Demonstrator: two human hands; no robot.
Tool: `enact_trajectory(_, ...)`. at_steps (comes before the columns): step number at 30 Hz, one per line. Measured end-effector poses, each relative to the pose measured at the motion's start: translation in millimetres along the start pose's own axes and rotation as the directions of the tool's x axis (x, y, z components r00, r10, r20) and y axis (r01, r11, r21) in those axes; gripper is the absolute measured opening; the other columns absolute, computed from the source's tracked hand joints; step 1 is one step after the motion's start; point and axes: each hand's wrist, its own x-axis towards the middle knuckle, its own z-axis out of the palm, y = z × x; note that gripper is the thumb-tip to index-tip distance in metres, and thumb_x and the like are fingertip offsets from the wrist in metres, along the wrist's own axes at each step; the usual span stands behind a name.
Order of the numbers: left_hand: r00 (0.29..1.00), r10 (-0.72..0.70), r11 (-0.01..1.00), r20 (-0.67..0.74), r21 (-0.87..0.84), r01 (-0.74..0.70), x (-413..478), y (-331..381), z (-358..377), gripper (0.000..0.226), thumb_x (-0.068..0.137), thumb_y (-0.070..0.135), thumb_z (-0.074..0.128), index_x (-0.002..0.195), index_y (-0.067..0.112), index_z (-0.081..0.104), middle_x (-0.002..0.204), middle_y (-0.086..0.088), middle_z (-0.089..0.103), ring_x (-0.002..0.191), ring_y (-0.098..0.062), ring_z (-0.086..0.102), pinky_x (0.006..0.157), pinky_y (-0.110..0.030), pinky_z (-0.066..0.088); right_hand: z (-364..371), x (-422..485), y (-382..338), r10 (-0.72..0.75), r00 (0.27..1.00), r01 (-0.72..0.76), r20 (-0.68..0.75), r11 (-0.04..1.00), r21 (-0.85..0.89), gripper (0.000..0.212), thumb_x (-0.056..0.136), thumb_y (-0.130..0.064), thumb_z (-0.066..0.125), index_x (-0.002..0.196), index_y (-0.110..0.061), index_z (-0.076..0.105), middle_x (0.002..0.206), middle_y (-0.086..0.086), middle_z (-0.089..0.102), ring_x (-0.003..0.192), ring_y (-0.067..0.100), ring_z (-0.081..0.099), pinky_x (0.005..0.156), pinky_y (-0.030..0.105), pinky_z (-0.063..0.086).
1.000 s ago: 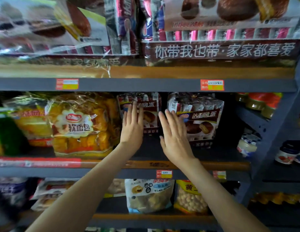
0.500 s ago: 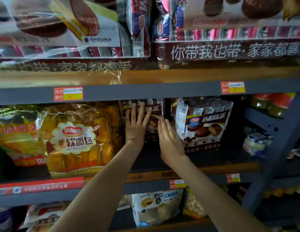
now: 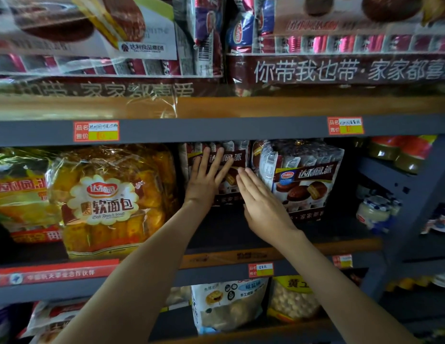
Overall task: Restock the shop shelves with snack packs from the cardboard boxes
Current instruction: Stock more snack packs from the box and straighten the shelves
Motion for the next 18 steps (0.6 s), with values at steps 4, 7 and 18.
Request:
enact_trajectory(4, 1.0, 0.02, 1.0, -0.011, -0.004, -0.02, -3.1, 1.5, -2.2, 0.105, 0.092, 0.012, 0.052, 0.133, 0.02, -0.044, 0.13, -0.013, -0.056, 0.122, -0.041, -0.044, 0.107, -0.05, -0.019, 2.4, 0.1, 4.9, -0.027, 0.999, 0.027, -0.016, 0.999, -0.03, 0.077, 0.081, 0.008, 0.061, 0.148, -0.001, 0.024, 0.158, 0.009, 0.017, 0.147, 0.017, 0.004, 0.116, 0.037, 0.008)
enact_trajectory(7, 1.0, 0.008, 1.0, -0.009, -0.02, -0.009, -10.5, -1.0, 1.0, 0.103, 0.094, 0.015, 0.05, 0.131, 0.018, -0.046, 0.128, -0.012, -0.059, 0.12, -0.038, -0.047, 0.107, -0.05, -0.02, 5.7, 0.2, 1.1, -0.042, 0.999, 0.042, -0.009, 0.999, -0.002, 0.075, 0.084, 0.005, 0.06, 0.149, -0.003, 0.022, 0.159, 0.006, 0.012, 0.147, 0.016, 0.0, 0.117, 0.038, 0.011)
enact_trajectory(18, 0.999, -0.032, 0.986, 0.004, -0.163, 0.032, -28.0, 8.1, 6.3, 0.112, 0.087, 0.054, 0.058, 0.137, 0.025, -0.039, 0.136, -0.011, -0.051, 0.131, -0.032, -0.037, 0.112, -0.057, -0.012, -20.1, -39.2, 47.1, 0.05, 0.886, -0.095, -0.462, 0.993, -0.075, 0.082, 0.077, -0.025, 0.077, 0.142, -0.008, 0.029, 0.146, 0.014, 0.028, 0.136, 0.033, 0.028, 0.116, 0.043, 0.018)
